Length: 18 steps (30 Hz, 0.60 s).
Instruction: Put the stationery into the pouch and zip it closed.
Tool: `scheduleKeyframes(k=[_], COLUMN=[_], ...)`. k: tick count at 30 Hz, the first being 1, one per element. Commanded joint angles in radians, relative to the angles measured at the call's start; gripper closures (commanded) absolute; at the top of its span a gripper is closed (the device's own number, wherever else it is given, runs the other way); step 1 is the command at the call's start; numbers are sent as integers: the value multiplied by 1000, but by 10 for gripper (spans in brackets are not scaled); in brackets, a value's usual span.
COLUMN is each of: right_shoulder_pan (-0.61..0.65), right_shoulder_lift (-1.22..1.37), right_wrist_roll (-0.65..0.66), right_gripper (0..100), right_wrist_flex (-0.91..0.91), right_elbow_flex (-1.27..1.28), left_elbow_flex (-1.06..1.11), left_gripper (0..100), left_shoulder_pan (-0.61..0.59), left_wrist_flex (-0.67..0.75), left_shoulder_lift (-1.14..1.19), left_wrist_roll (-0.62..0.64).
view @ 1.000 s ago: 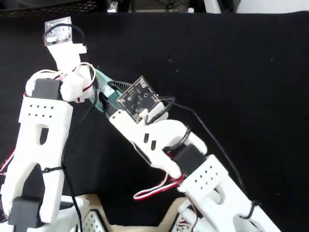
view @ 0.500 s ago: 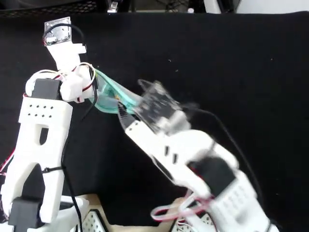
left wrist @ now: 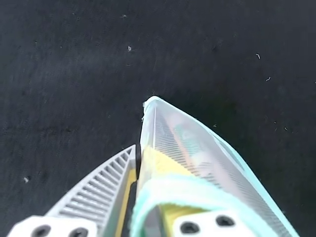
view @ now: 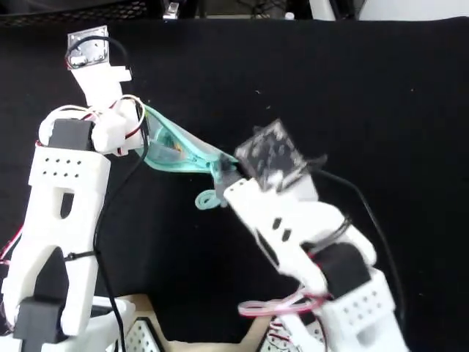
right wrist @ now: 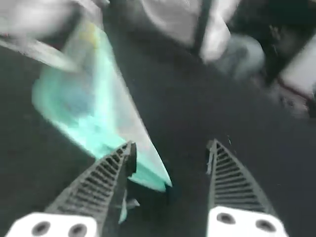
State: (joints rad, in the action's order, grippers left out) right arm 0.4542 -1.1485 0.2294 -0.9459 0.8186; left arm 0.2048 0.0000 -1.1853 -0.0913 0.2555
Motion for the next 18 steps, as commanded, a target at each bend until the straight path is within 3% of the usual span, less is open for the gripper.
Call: scheduleKeyframes(k=[1, 11, 18], right_shoulder_pan=[-57, -46, -48], right_shoulder_lift=[-7, -1, 122], right_wrist_roll=[72, 92, 86], right_gripper=[773, 773, 773], right_wrist_flex=[135, 298, 244], right_elbow_flex=[142, 311, 246], left_elbow_flex=[-2, -13, -90], left_gripper=[970, 970, 970], left_shoulder_pan=[-38, -36, -38], left_wrist_flex=[-58, -77, -163], left_shoulder_lift=[215, 215, 215], left_wrist_roll=[-11, -11, -11])
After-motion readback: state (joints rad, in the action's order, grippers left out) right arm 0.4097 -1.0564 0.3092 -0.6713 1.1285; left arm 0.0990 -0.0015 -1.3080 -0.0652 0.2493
